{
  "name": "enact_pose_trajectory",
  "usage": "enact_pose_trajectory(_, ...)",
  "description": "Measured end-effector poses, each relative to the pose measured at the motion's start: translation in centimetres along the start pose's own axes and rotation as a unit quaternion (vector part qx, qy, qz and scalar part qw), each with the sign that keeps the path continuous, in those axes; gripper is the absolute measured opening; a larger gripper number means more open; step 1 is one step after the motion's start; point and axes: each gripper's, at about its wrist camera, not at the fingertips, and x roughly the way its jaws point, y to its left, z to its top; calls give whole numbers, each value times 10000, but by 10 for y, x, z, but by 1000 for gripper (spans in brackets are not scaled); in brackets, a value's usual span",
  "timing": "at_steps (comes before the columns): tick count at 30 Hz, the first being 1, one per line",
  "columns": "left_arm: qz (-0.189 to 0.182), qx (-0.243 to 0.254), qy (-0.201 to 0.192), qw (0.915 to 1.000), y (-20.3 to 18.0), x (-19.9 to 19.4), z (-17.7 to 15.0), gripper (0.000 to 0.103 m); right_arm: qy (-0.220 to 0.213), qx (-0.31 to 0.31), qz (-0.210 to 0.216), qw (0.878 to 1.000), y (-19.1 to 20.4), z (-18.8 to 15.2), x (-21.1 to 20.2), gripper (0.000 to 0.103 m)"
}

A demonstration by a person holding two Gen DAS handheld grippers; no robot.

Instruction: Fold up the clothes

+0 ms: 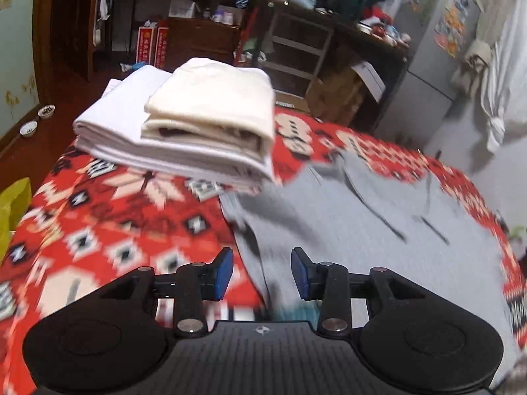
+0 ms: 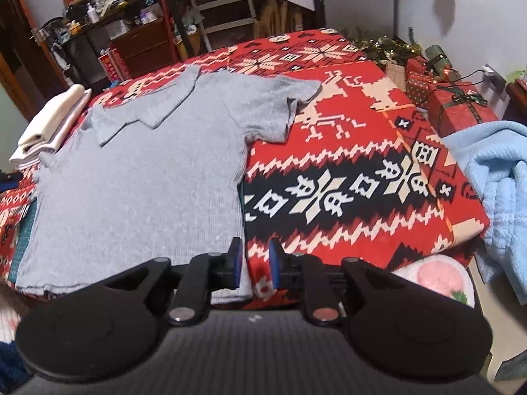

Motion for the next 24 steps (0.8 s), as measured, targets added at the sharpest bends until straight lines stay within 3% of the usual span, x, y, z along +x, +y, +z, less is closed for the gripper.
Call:
enact_pose_trajectory(4, 189, -307, -7, 9994, 15, 30, 21, 38, 0, 42, -107, 9999, 3, 3, -2, 19)
enact_pose_trajectory(9, 733, 712, 114, 9947, 3, 63, 28, 38, -15, 22, -197, 9998, 8, 6, -6, 19)
enact_pose_trajectory(12, 774, 1184, 7, 9899, -4, 71, 27, 38, -4, 32, -252, 9997, 9, 7, -6, 20)
enact_pose_trajectory(13, 769, 1327, -25, 9882, -6, 74, 26, 34, 4, 43, -266, 9996, 9, 7, -6, 20)
enact_pose_trajectory(14, 683, 1424, -57, 9874, -8, 74, 25, 15, 22, 49, -274, 9996, 10, 7, -6, 20)
enact_pose_trajectory(15, 660, 1450, -76, 9872, -9, 72, 23, 4, 36, 47, -272, 9996, 10, 8, -5, 20)
enact_pose_trajectory(19, 643, 1503, -142, 9865, -10, 65, 17, 3, 48, 20, -233, 9997, 13, 11, -1, 20)
enact_pose_trajectory(22, 863, 1501, -373, 9842, -6, 44, 14, 3, 37, -47, -194, 9998, 17, 17, 4, 20)
enact_pose_trajectory(24, 923, 1404, -327, 9852, 1, 35, 15, 3, 51, -81, -137, 9999, 19, 21, 8, 20)
